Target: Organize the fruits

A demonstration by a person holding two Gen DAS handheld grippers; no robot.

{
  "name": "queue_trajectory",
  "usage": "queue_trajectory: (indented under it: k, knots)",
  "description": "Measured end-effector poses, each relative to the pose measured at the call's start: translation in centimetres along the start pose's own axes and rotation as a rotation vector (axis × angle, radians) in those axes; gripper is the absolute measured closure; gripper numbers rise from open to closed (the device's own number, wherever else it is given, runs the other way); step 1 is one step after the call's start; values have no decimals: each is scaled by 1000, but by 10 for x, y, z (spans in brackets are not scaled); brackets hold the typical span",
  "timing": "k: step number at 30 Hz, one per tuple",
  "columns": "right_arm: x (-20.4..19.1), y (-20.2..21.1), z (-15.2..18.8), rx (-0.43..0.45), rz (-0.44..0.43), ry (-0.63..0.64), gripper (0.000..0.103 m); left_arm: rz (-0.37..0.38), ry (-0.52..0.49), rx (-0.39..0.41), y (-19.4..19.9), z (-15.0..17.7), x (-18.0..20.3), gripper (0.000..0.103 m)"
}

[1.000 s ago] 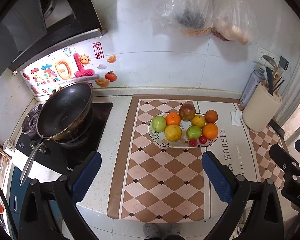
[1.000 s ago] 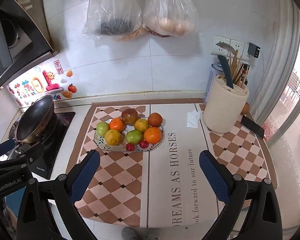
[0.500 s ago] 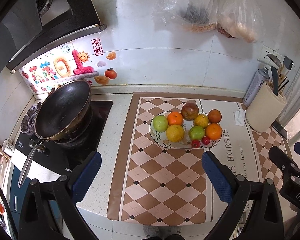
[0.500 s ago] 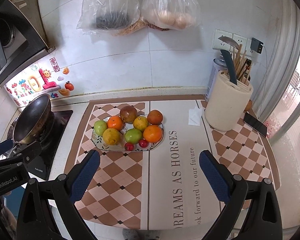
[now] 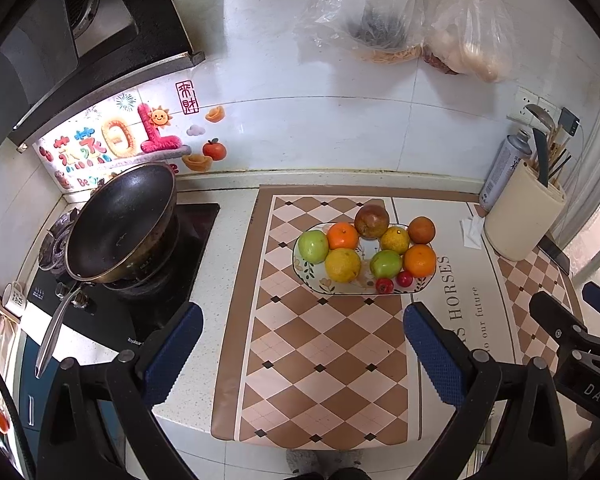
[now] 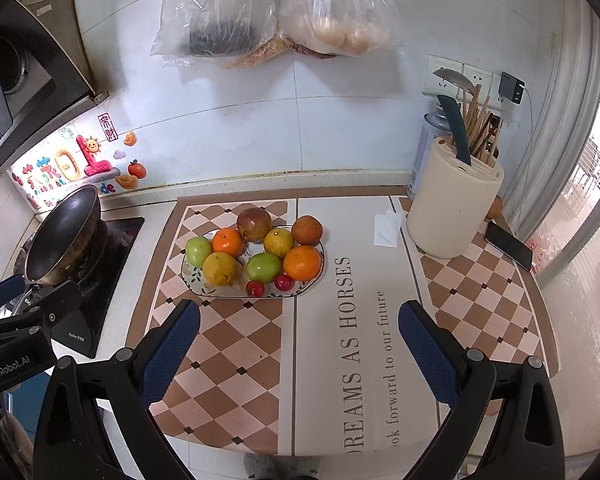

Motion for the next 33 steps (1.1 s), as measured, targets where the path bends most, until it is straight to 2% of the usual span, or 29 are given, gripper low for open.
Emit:
queue_trajectory:
  k: [33]
  knots:
    - [4,14,4,3,-1,-5,2,12,-4,5,9,-1,8,0]
Point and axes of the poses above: each gripper's, at about its wrist camera, not at the fingertips, and y roughly against the way its jaws point, x to its right, z to its underside, the point moved 7 cm from there along -y, roughly the way its jaws point, and after that the axes turned 10 degrees about x, right-handed, at the moved point
